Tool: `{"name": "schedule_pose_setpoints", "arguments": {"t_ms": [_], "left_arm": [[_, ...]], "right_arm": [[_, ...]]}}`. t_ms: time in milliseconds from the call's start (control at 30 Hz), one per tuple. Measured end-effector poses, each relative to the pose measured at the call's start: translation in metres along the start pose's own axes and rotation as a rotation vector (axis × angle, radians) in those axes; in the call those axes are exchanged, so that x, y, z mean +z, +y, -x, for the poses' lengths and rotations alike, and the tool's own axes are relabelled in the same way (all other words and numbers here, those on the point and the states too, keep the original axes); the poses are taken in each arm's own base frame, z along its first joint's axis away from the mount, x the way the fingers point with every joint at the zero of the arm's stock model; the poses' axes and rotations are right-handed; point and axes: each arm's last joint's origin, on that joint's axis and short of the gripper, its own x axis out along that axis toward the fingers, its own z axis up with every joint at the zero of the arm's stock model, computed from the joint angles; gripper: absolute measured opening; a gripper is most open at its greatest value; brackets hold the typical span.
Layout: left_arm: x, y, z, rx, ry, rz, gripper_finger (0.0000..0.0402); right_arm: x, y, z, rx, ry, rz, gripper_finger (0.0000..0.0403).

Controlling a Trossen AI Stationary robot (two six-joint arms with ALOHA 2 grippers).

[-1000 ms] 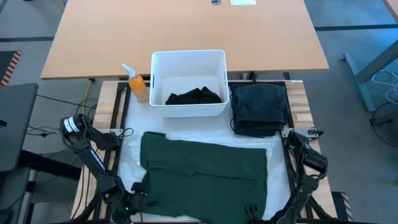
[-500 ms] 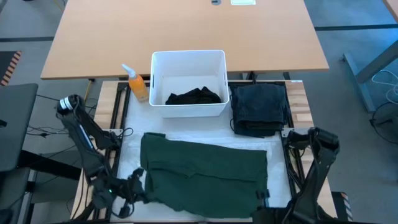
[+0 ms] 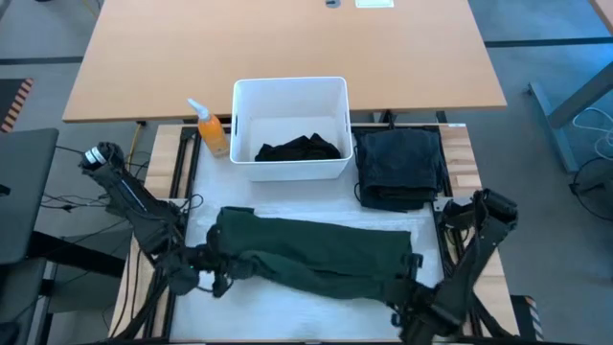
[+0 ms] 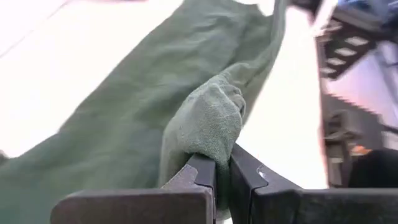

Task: Fold laundry
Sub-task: Fold the green polo

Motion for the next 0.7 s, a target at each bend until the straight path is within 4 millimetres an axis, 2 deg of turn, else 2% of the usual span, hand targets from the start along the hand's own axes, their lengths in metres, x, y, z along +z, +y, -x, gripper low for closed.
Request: {"name": "schedule_pose_setpoints", "arguments": {"t_ms": [300,533,700], "left_arm": [[-0.003,0.032,-0.009,0.218,0.166,0.036,0.0],[-0.004,0.041,-0.011,0.26,0.254,0.042,0.0],[-0.003,0.044,-0.012,0.263,0.304,0.031,0.0]], "right_arm": [[0.018,-0.031,-0.055,-0.182,0.139,0.018,0.0012],[0.028,-0.049,-0.1,-0.199,0.205,0.074,0.0012],[0.036,-0.066,-0.12,-0.228,0.259,0.063,0.0021]]}}
